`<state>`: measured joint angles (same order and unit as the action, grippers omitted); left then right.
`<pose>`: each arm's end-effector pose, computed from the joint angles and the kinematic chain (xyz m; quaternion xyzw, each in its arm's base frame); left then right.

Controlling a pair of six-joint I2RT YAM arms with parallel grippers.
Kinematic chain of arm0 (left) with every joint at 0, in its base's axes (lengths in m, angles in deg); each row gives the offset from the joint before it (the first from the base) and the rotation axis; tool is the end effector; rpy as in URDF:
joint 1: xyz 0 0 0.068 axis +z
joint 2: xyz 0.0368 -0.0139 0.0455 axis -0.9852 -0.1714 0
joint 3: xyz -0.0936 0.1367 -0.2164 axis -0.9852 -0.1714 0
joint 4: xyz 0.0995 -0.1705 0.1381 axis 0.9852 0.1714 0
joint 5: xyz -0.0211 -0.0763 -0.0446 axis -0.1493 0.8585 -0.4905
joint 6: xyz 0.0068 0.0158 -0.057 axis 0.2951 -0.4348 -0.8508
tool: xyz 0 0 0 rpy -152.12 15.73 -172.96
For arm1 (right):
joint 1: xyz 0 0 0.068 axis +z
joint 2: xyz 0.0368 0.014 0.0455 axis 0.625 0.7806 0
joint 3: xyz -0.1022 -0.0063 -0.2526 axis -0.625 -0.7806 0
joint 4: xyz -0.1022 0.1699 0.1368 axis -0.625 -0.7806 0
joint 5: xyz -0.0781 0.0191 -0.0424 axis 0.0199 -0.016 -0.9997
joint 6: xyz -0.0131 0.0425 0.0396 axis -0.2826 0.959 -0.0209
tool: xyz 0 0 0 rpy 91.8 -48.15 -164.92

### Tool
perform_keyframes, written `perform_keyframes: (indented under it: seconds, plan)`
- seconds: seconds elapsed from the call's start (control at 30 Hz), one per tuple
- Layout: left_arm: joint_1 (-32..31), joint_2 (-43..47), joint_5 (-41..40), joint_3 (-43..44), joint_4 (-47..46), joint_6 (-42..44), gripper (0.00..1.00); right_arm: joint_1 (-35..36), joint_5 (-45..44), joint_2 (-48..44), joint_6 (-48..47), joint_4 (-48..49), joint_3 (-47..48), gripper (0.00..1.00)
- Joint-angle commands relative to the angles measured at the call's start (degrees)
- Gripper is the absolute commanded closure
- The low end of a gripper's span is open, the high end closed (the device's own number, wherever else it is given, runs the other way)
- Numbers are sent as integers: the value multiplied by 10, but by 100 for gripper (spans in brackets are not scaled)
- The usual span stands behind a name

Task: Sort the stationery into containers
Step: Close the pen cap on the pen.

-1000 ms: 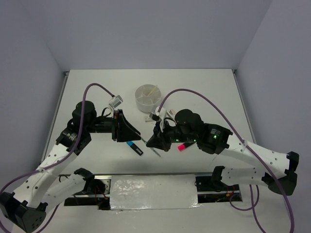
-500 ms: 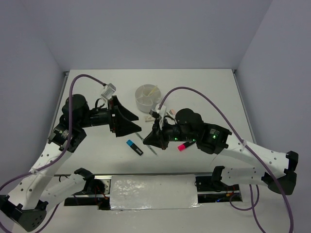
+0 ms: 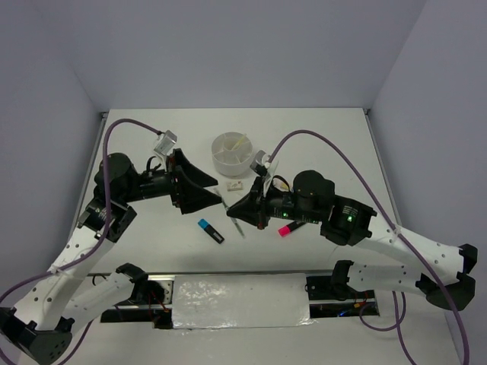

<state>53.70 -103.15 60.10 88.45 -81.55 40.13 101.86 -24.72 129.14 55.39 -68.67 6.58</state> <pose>0.1292 -0.1002 0.4073 0.2272 0.6418 -0.5979 0.4231 0.0845 0.1842 0.3951 -0.3666 0.6702 0.4548 0.4578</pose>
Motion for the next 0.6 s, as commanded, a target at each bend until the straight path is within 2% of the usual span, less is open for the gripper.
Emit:
perform_keyframes:
  seconds: [0.0, 0.13, 0.2, 0.33, 0.5, 0.57]
  plan:
    - [0, 7, 24, -5, -101, -34, 4, 5, -31, -16, 21, 46, 4, 100]
    - [-2, 10, 27, -18, -147, -59, 12, 5, -53, -17, 34, 69, -1, 100]
    - [-4, 9, 24, -17, -152, -60, 15, 5, -46, -14, 39, 76, 3, 100]
    - [-10, -1, 23, -14, -148, -52, 28, 5, -48, -12, 49, 95, 3, 100]
    - [-22, -8, 20, -19, -156, -49, 35, 5, -43, -7, 52, 105, 8, 100]
    - [-28, -9, 17, -22, -164, -51, 42, 5, -41, -3, 55, 110, 9, 100]
